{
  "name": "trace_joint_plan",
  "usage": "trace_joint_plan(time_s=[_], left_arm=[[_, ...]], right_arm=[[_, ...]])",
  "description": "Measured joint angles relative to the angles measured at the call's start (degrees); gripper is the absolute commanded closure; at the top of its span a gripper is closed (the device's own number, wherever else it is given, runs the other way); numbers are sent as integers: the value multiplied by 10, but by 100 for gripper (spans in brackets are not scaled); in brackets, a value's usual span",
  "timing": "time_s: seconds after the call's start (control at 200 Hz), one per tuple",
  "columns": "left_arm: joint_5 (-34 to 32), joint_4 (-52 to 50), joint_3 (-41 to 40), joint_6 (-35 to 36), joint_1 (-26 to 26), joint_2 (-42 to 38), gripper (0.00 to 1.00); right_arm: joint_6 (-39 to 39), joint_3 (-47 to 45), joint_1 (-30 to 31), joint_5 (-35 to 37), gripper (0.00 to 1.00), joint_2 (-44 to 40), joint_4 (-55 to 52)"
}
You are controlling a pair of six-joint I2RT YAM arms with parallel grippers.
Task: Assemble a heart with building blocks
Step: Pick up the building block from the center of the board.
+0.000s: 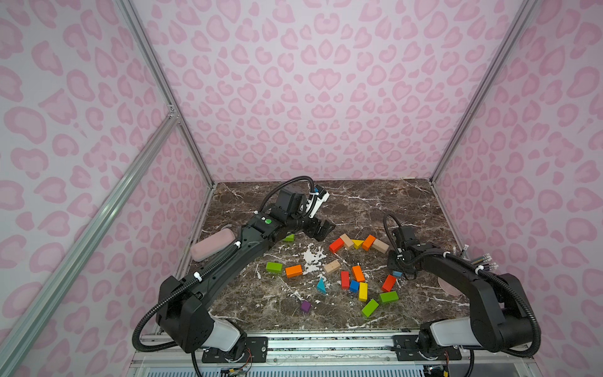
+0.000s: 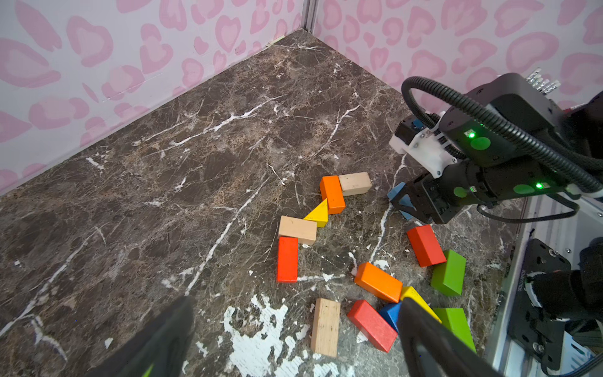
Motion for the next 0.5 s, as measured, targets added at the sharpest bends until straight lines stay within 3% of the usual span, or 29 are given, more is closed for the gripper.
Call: trace_joint_plan(time_s=[0.175, 0.5], left_arm=[[0, 0, 0, 0, -1, 0, 1], [0, 0, 0, 0, -1, -1, 1]], right_arm=[[8, 0, 24, 16, 72, -4, -5], [8, 28, 79, 38, 75, -35, -36]])
